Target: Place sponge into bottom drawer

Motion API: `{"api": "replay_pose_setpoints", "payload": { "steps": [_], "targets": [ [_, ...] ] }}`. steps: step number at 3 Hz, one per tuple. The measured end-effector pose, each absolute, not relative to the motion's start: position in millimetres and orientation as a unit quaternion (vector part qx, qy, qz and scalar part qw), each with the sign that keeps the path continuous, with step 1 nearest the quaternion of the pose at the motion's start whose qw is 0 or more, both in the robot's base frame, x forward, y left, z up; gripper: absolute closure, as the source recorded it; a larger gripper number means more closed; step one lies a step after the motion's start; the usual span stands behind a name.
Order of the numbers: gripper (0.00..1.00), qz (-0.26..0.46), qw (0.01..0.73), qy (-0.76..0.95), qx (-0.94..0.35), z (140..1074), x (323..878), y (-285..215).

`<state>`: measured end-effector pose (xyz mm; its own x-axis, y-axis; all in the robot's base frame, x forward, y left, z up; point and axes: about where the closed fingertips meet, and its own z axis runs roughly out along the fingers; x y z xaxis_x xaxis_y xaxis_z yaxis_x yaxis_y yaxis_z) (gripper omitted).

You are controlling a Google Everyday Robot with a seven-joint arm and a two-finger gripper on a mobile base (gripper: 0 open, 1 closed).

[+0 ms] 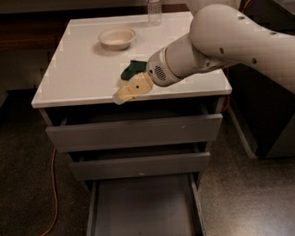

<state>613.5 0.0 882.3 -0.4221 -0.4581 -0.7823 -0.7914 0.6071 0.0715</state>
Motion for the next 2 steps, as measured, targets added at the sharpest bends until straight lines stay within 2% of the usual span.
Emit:
{"api": "replay_pose_setpoints", "payload": {
  "steps": [2],
  "targets": [
    [0.02,0.204,0.389,0.832,-0.339,853,685,-5]
  ]
}}
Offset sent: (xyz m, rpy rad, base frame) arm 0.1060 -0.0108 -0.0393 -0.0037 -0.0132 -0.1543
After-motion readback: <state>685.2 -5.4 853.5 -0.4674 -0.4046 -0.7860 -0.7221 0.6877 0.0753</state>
